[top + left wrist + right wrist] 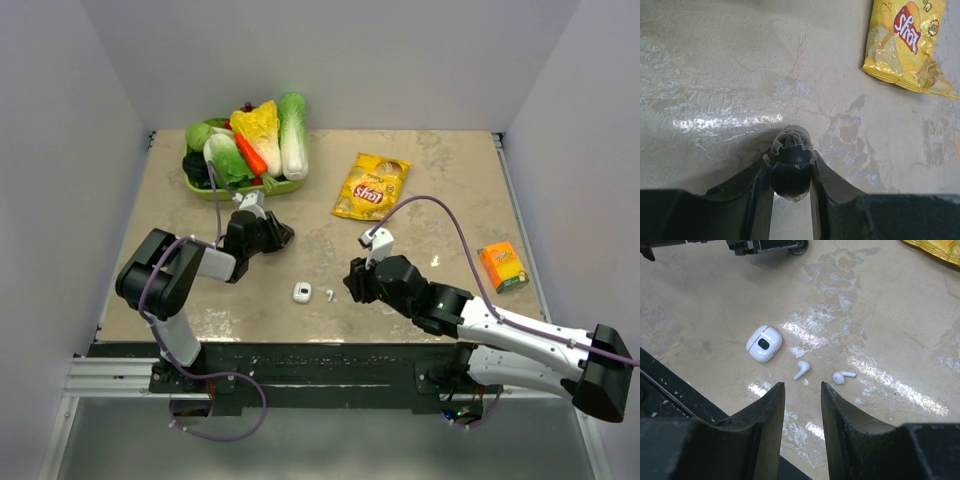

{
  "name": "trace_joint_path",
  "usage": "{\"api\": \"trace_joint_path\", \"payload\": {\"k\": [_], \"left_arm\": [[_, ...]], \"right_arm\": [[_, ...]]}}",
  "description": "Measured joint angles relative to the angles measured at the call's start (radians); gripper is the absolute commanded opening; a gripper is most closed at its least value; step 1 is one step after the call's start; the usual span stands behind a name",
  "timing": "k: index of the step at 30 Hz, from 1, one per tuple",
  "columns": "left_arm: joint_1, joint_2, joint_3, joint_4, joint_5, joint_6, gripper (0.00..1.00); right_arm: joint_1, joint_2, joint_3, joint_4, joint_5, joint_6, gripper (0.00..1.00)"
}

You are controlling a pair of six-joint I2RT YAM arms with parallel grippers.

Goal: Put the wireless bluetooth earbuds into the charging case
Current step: Place the charging case with the earbuds at the center of the board.

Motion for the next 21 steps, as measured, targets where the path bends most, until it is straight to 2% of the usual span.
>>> {"api": "trace_joint_path", "payload": {"k": [2,3,5,6,7,8,9,11,15,17,18,19,21], "left_arm": [[0.0,0.0,0.004,-0.01,-0.007,-0.001,0.42],[0.0,0.0,0.006,-0.018,-0.013,-0.001,0.51],[0.0,-0.006,0.008,-0.033,-0.021,-0.005,0.59],[0.0,-0.017,0.01,-0.044,-0.031,-0.004,0.79],[0.001,-0.031,0.01,-0.064,-0.042,-0.003,0.81],[0.005,-0.048,0.008,-0.08,-0.052,-0.003,0.96],[0.006,-0.069,0.008,-0.095,-0.063,0.0,1.0],[0.018,-0.11,-0.003,-0.145,-0.087,0.002,1.0],[0.035,-0.187,-0.024,-0.249,-0.131,0.0,1.0],[0.039,-0.246,-0.029,-0.335,-0.152,0.0,1.0],[0.039,-0.283,-0.029,-0.377,-0.167,0.0,1.0],[0.039,-0.317,-0.028,-0.409,-0.182,0.0,1.0],[0.039,-0.411,-0.017,-0.524,-0.242,-0.001,1.0]], "right_arm": [[0.0,-0.002,0.0,0.0,0.0,0.0,0.39],[0.0,-0.004,0.0,-0.002,0.001,0.0,0.4],[0.0,-0.005,0.0,-0.003,0.002,0.0,0.41],[0.0,-0.005,0.0,-0.007,0.003,0.0,0.41],[0.0,-0.005,0.0,-0.011,0.003,0.0,0.42],[0.0,-0.005,0.0,-0.013,0.003,0.0,0.43],[0.0,-0.005,0.0,-0.015,0.004,0.0,0.44],[0.0,-0.005,0.0,-0.015,0.008,-0.001,0.46],[0.0,-0.005,0.0,-0.019,0.018,0.0,0.58],[0.0,-0.005,0.0,-0.022,0.031,0.0,0.77],[0.0,-0.005,0.0,-0.021,0.04,0.001,0.81],[0.0,-0.005,0.0,-0.021,0.059,0.003,0.92],[0.0,-0.002,0.0,-0.019,0.096,0.013,0.95]]}}
